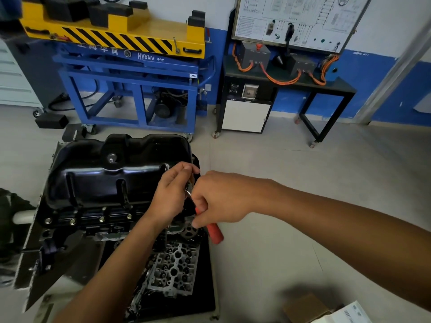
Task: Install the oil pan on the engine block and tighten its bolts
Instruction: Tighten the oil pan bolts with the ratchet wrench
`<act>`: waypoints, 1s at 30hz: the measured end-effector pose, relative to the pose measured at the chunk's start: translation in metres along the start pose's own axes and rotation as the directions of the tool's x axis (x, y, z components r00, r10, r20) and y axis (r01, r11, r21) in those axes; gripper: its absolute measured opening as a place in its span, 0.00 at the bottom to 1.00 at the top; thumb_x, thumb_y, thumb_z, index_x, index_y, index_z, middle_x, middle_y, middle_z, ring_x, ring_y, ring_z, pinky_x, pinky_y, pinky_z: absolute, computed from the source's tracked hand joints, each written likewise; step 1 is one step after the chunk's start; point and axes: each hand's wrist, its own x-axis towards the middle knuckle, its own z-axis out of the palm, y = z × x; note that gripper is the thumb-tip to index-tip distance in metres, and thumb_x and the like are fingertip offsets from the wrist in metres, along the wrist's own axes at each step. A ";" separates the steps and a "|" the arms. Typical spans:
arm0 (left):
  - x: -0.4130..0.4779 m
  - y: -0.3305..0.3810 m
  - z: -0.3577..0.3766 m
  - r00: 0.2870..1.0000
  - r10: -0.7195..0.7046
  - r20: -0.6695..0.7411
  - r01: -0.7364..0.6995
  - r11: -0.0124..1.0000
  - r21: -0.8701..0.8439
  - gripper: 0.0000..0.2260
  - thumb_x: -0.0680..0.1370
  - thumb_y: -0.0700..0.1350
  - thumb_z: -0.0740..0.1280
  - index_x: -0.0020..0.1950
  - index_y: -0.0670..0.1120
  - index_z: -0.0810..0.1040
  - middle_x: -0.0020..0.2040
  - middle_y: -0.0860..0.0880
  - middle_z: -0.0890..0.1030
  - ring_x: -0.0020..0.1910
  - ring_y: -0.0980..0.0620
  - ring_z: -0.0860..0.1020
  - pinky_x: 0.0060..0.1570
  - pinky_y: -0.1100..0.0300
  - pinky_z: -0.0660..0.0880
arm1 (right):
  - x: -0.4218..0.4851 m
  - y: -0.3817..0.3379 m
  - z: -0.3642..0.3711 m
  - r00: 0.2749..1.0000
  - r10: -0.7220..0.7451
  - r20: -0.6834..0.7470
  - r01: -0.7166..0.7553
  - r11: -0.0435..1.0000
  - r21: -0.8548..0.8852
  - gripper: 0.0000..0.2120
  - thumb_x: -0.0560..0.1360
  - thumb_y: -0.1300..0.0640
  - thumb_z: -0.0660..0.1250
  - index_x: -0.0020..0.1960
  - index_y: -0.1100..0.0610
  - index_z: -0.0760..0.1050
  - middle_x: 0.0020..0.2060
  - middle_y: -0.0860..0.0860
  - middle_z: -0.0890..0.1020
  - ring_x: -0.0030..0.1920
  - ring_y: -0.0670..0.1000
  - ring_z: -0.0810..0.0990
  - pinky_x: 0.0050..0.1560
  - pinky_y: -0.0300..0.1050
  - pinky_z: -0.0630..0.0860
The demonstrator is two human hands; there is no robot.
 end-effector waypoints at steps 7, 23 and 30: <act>0.002 -0.002 -0.003 0.996 -0.065 0.066 0.066 0.998 -0.016 0.13 0.79 0.51 0.59 0.50 0.50 0.82 0.36 0.44 0.73 0.36 0.47 0.69 0.37 0.55 0.67 | 0.006 0.027 -0.022 0.991 0.126 0.035 -0.123 0.988 -0.093 0.13 0.69 0.52 0.79 0.36 0.53 0.75 0.30 0.42 0.82 0.35 0.39 0.79 0.32 0.39 0.70; 0.001 -0.003 0.005 0.999 -0.036 -0.011 0.034 0.995 -0.091 0.09 0.84 0.44 0.60 0.58 0.46 0.78 0.29 0.55 0.71 0.28 0.57 0.65 0.28 0.63 0.62 | 0.015 0.049 -0.017 0.916 0.042 -0.399 -0.170 0.941 -0.292 0.07 0.76 0.54 0.69 0.40 0.54 0.75 0.37 0.52 0.77 0.38 0.56 0.77 0.32 0.45 0.70; 0.003 -0.006 0.006 0.992 0.028 -0.122 -0.037 0.997 -0.070 0.10 0.85 0.43 0.60 0.50 0.45 0.80 0.31 0.51 0.70 0.29 0.55 0.66 0.29 0.62 0.64 | -0.007 0.022 0.000 0.982 0.049 -0.185 -0.043 0.998 0.039 0.17 0.75 0.50 0.72 0.34 0.59 0.75 0.26 0.51 0.81 0.27 0.46 0.78 0.34 0.44 0.77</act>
